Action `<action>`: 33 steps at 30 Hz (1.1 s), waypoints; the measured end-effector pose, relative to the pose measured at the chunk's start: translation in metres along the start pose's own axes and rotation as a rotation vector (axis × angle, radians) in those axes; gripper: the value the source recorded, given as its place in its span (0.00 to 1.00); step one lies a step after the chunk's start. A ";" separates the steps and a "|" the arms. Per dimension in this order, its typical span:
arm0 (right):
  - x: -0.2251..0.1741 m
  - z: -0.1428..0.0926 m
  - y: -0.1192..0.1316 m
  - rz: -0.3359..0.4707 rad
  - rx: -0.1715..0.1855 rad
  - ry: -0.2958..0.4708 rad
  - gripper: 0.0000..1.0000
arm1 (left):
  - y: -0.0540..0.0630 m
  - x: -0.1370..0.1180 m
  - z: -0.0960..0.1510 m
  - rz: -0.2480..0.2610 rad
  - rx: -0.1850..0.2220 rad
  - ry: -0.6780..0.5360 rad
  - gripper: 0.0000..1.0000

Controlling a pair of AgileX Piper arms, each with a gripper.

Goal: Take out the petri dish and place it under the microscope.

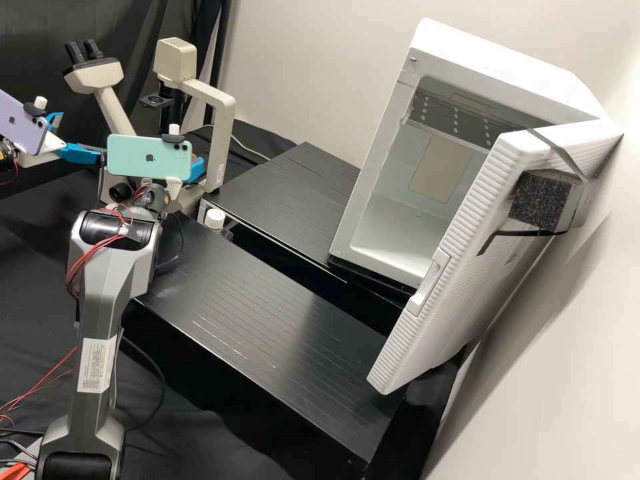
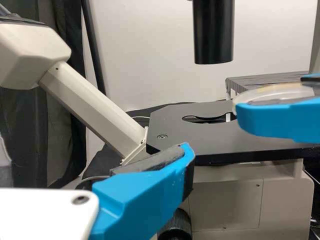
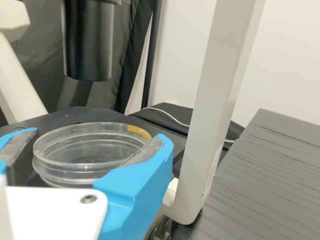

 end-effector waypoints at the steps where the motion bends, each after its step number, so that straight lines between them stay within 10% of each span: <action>1: 0.003 0.001 -0.001 -0.002 0.002 -0.003 0.00 | 0.000 0.000 0.000 0.000 0.000 0.000 1.00; 33: 0.067 0.006 -0.022 0.010 0.085 -0.012 0.00 | 0.000 0.000 0.000 0.000 0.000 0.000 1.00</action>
